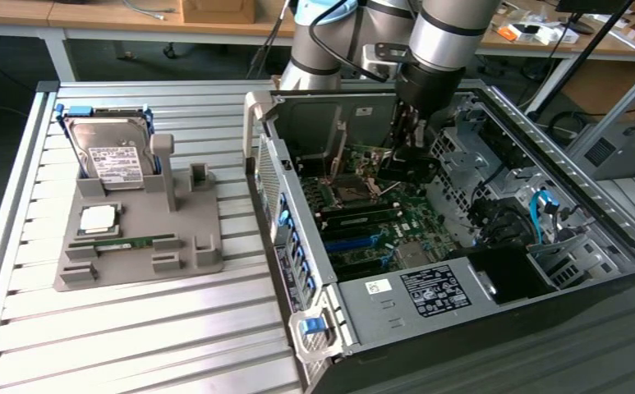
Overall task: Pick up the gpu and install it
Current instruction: 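Insert the gpu into the slot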
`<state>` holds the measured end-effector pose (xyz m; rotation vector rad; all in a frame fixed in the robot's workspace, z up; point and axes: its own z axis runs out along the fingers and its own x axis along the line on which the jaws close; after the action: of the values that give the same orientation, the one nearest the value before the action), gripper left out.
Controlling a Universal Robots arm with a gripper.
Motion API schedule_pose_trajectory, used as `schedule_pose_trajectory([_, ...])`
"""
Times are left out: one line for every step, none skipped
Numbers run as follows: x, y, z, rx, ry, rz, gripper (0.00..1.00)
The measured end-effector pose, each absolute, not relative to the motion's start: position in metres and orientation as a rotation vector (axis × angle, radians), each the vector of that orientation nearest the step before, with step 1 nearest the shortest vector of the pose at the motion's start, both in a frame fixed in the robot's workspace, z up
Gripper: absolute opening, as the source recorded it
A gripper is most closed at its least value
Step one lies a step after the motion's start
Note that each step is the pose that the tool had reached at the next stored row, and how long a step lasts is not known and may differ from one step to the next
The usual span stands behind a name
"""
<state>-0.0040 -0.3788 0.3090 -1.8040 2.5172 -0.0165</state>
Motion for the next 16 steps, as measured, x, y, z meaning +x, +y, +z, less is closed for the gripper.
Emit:
schedule_pose_trajectory([-0.004, -0.3788, 0.309, -1.81, 2.513, -0.016, 0.27])
schedule_pose_trajectory([-0.004, -0.3788, 0.309, -1.816, 2.509, -0.016, 0.27])
schedule_pose_trajectory([-0.004, -0.3788, 0.309, -1.82, 2.505, -0.016, 0.27])
schedule_pose_trajectory([-0.004, -0.3788, 0.309, -1.827, 2.5, -0.016, 0.27])
schedule_pose_trajectory([-0.004, -0.3788, 0.309, -1.833, 2.496, -0.016, 0.27])
schedule_pose_trajectory([-0.004, -0.3788, 0.309, -1.838, 2.492, -0.016, 0.27])
schedule_pose_trajectory([-0.004, -0.3788, 0.309, -1.844, 2.488, -0.015, 0.27])
schedule_pose_trajectory([-0.004, -0.3788, 0.309, -1.852, 2.482, -0.015, 0.27])
schedule_pose_trajectory([-0.004, -0.3788, 0.309, -1.86, 2.476, -0.015, 0.27])
schedule_pose_trajectory([-0.004, -0.3788, 0.309, -1.865, 2.472, -0.015, 0.27])
schedule_pose_trajectory([-0.004, -0.3788, 0.309, -1.87, 2.468, -0.015, 0.27])
schedule_pose_trajectory([-0.004, -0.3788, 0.309, -1.875, 2.465, -0.015, 0.27])
schedule_pose_trajectory([-0.004, -0.3788, 0.309, -1.88, 2.46, -0.014, 0.27])
schedule_pose_trajectory([-0.004, -0.3788, 0.309, -1.887, 2.455, -0.014, 0.27])
schedule_pose_trajectory([-0.004, -0.3788, 0.309, -1.892, 2.451, -0.014, 0.27])
schedule_pose_trajectory([-0.004, -0.3788, 0.309, -1.9, 2.445, -0.014, 0.27])
